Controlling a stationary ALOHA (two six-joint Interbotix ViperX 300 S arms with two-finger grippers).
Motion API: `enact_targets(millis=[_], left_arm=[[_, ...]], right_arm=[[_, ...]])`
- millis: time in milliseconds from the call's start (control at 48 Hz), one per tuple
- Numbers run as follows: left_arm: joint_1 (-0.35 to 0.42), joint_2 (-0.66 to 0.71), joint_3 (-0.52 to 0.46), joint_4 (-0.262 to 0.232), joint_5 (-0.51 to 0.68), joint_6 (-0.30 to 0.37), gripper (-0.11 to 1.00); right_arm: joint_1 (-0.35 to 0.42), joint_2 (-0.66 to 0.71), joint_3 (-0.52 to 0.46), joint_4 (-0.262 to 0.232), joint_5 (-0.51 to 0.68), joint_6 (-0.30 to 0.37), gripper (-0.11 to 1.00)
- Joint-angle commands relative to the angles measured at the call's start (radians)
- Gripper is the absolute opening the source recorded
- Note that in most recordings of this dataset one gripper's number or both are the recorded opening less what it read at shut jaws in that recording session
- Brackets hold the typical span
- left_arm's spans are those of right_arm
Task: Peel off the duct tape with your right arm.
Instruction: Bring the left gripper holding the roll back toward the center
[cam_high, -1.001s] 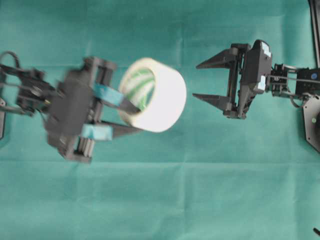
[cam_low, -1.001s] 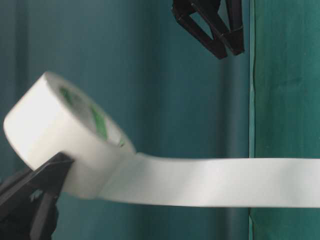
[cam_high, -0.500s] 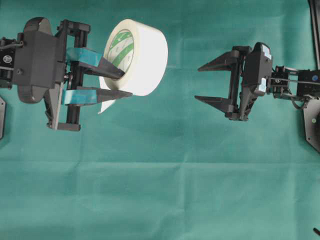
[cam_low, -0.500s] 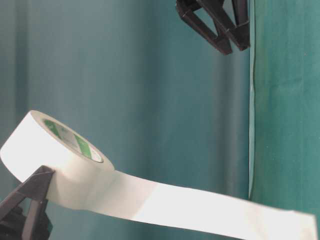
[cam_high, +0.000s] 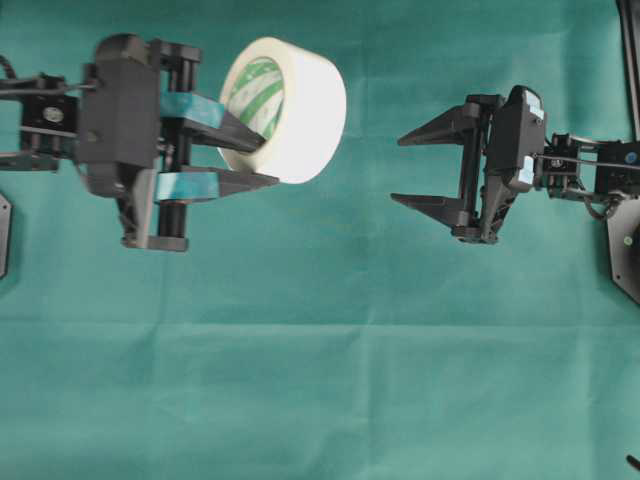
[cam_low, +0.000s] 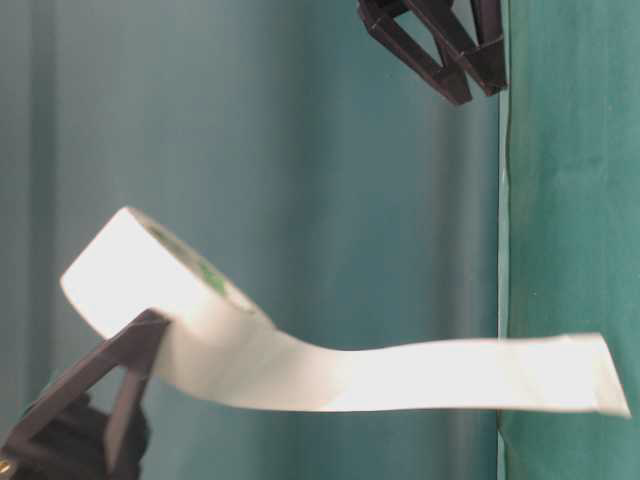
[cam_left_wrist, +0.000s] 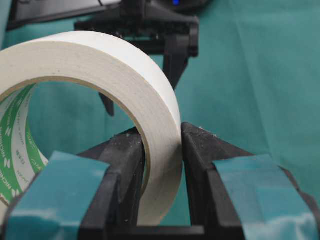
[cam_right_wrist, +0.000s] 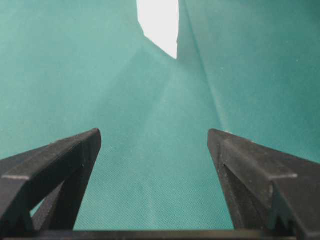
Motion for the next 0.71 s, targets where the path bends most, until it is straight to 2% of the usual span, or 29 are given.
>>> enact_targets(millis=[0,271,688], left_arm=[[0.000,0.012,-0.023,0.002,-0.035,0.002,0.20],[0.000,0.080,-0.058,0.002,-0.064,0.002,0.20],[-0.046,0.202,-0.127,0.000,-0.098,0.002,0.20]], right_arm=[[0.008,-0.015,-0.006,0.002,-0.009,0.002,0.63],[0.015,-0.015,0.003,0.002,-0.009,0.002,0.63],[0.017,-0.043,0.032,0.002,-0.009,0.003,0.63]])
